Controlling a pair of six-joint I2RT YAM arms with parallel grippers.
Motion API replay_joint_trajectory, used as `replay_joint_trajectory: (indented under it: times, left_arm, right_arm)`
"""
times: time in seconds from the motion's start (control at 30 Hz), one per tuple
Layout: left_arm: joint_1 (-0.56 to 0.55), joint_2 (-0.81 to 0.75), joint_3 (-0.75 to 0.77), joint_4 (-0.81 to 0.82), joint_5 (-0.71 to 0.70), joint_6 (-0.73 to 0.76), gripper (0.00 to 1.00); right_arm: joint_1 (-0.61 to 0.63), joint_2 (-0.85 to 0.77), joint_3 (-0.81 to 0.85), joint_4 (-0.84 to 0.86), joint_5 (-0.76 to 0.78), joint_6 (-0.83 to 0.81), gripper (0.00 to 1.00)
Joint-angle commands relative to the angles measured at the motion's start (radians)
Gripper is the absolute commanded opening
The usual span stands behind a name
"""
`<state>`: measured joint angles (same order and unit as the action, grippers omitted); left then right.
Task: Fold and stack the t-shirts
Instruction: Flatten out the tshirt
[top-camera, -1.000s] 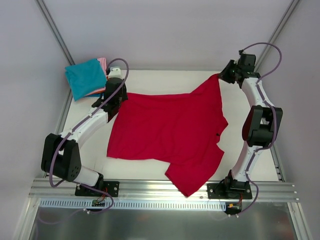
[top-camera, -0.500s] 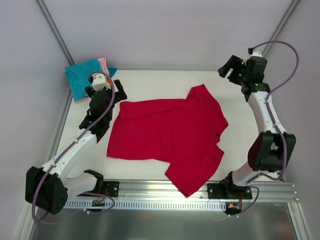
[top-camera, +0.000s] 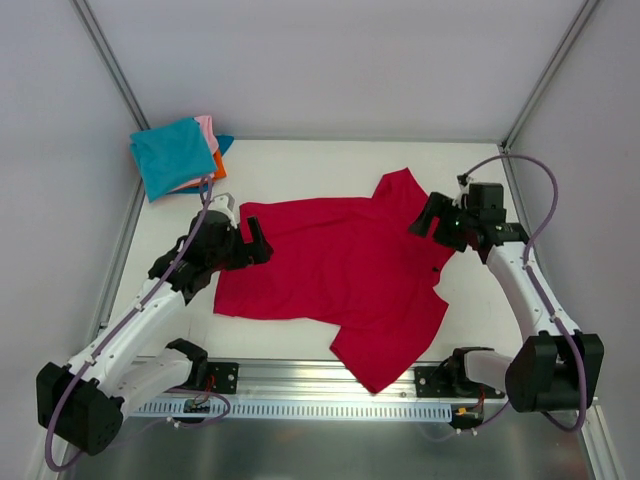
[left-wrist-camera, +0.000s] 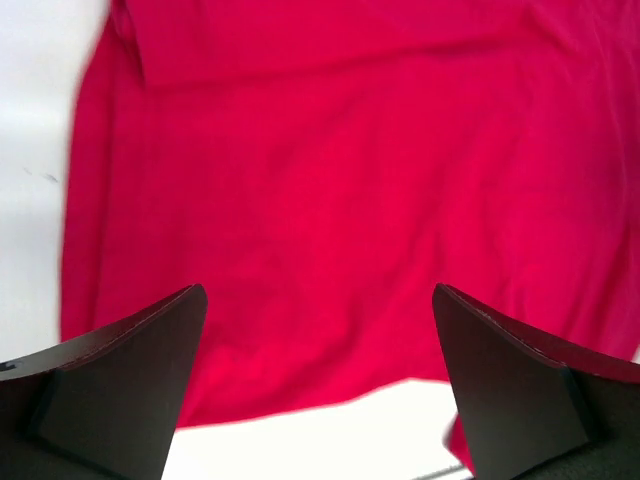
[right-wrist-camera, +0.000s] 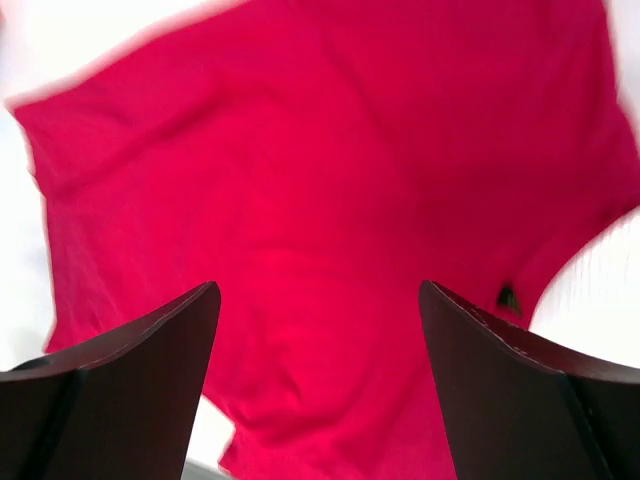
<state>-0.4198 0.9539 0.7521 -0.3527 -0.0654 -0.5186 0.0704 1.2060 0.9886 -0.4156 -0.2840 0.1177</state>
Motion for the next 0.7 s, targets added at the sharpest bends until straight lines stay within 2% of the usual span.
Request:
replay_joint_trajectory:
  times: [0.0, 0.2, 0.67]
  left_arm:
    - [-0.005, -0.061, -0.01, -0.046, 0.136, -0.078, 0.98]
    - [-0.007, -0.101, -0.002, -0.058, 0.17, -0.095, 0.98]
    - [-0.008, -0.122, -0.017, -0.063, 0.182, -0.097, 0.98]
  right_arm:
    - [0.019, -0.049, -0.053, -0.117, -0.041, -0.018, 0.85]
    - [0.037, -0.039, -0.162, -0.152, -0.046, -0.03, 0.85]
    - [0.092, 0.102, -0.274, -0.107, 0.003, -0.001, 0.85]
